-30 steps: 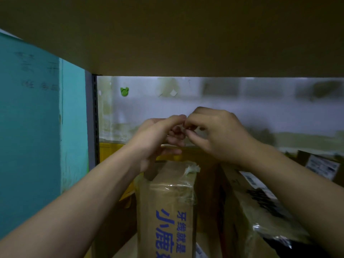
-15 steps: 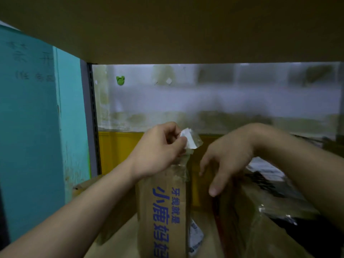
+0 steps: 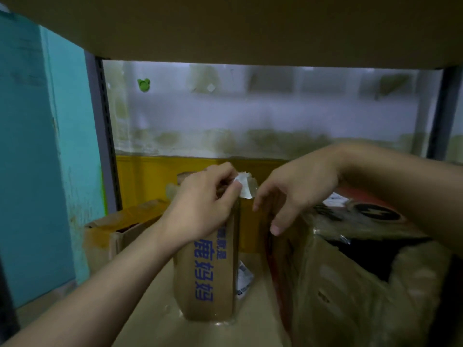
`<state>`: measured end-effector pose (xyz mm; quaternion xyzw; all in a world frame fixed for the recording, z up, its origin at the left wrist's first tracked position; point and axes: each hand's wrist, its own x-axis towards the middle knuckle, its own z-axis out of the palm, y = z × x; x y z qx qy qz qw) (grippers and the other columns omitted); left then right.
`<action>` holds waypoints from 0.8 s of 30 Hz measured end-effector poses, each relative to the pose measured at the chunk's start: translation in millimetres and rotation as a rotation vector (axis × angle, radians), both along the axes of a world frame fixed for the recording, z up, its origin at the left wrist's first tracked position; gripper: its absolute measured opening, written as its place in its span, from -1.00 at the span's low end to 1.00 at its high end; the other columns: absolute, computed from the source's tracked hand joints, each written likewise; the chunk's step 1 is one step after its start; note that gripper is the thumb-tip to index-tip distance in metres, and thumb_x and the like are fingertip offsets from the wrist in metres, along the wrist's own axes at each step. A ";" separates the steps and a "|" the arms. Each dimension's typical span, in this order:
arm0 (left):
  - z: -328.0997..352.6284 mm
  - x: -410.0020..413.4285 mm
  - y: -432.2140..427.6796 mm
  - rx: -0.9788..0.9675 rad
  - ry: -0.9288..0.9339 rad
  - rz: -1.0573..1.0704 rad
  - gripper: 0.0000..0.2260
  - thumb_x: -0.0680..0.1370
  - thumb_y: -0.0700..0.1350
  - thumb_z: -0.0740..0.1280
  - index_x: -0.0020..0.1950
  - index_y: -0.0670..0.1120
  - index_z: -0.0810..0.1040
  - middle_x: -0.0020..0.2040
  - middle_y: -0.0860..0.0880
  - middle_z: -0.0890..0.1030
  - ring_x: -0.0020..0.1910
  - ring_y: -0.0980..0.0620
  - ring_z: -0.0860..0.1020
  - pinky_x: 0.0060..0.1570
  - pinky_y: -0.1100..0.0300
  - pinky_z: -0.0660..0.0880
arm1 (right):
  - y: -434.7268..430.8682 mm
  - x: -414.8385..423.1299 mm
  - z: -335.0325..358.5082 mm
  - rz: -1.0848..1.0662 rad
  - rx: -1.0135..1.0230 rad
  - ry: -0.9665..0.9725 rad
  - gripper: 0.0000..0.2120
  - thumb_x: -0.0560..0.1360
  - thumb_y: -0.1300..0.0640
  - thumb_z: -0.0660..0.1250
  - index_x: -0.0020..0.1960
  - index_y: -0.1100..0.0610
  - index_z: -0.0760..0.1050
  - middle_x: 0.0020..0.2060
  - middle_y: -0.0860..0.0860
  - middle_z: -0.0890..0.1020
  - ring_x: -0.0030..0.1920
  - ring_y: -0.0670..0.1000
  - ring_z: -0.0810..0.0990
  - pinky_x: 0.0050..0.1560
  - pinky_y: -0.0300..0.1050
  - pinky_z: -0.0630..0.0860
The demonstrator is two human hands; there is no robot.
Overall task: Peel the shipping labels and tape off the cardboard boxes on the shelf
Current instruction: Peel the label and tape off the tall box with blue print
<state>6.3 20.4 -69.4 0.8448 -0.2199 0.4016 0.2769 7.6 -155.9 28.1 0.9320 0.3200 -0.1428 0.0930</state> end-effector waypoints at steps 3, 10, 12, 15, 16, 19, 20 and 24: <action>-12.8 -6.6 -2.0 0.246 -0.037 0.233 -0.76 0.55 0.19 0.10 -0.10 0.15 0.50 -0.01 0.14 0.54 0.10 0.07 0.51 0.49 -0.25 0.03 | -3.1 -22.1 -26.5 0.003 -0.067 -0.278 -0.39 0.48 -0.18 0.37 0.45 -0.02 0.33 0.25 -0.07 0.52 0.20 -0.02 0.50 0.13 -0.22 0.39; -27.4 0.7 18.5 0.240 -0.026 0.143 -0.83 0.56 0.11 0.16 -0.13 0.07 0.46 0.24 0.05 0.52 0.25 -0.03 0.49 0.49 -0.30 -0.06 | -1.7 -90.2 -71.2 -0.078 0.005 -0.506 -0.61 0.56 -0.10 0.28 0.34 -0.02 0.40 0.31 -0.02 0.42 0.34 0.01 0.37 0.49 -0.01 0.10; -22.5 6.0 30.1 0.208 0.000 0.071 -0.83 0.55 0.09 0.18 -0.18 0.07 0.43 0.24 0.06 0.53 0.25 -0.01 0.50 0.49 -0.30 -0.06 | 8.4 -109.7 -76.0 -0.091 0.128 -0.567 -0.59 0.57 -0.14 0.24 0.37 -0.05 0.36 0.31 -0.05 0.41 0.36 -0.01 0.35 0.50 -0.02 0.03; -14.8 13.2 46.4 0.194 0.015 -0.004 -0.87 0.52 0.06 0.22 -0.21 0.09 0.43 0.24 0.06 0.56 0.25 0.02 0.51 0.47 -0.33 -0.03 | 30.4 -127.3 -95.2 -0.176 0.331 -0.547 -0.59 0.57 -0.15 0.21 0.38 -0.07 0.29 0.21 -0.07 0.43 0.21 0.02 0.44 0.23 -0.02 0.39; -13.6 14.1 50.5 0.189 0.024 -0.009 -0.87 0.52 0.05 0.23 -0.21 0.08 0.44 0.26 0.06 0.56 0.26 0.02 0.51 0.47 -0.33 -0.04 | 38.1 -127.2 -104.2 -0.218 0.403 -0.520 -0.57 0.58 -0.13 0.21 0.40 -0.06 0.26 0.22 -0.06 0.42 0.20 0.03 0.46 0.16 -0.02 0.44; -15.9 10.3 54.6 0.173 0.036 0.006 -0.87 0.50 0.06 0.23 -0.18 0.06 0.48 0.36 0.05 0.52 0.37 0.01 0.45 0.49 -0.28 -0.10 | 55.8 -108.1 -132.9 -0.326 0.606 -0.467 -0.48 0.59 -0.05 0.23 0.49 -0.02 0.14 0.34 -0.02 0.36 0.27 0.06 0.44 0.16 -0.02 0.46; -18.5 7.7 54.2 0.167 0.031 0.006 -0.88 0.50 0.06 0.23 -0.17 0.06 0.48 0.39 0.04 0.50 0.41 0.00 0.41 0.50 -0.26 -0.12 | 58.8 -98.4 -143.2 -0.362 0.664 -0.455 -0.45 0.59 -0.03 0.23 0.51 0.00 0.11 0.36 -0.01 0.34 0.29 0.07 0.43 0.17 -0.03 0.45; -33.8 -5.0 48.8 0.210 -0.047 0.013 -0.85 0.53 0.08 0.24 -0.18 0.07 0.46 0.47 0.05 0.40 0.54 0.01 0.22 0.51 -0.21 -0.18 | 64.6 -58.0 -194.0 -0.475 0.774 -0.432 -0.60 0.57 0.07 0.25 0.39 0.10 0.32 0.24 0.06 0.43 0.22 0.11 0.49 0.21 0.00 0.47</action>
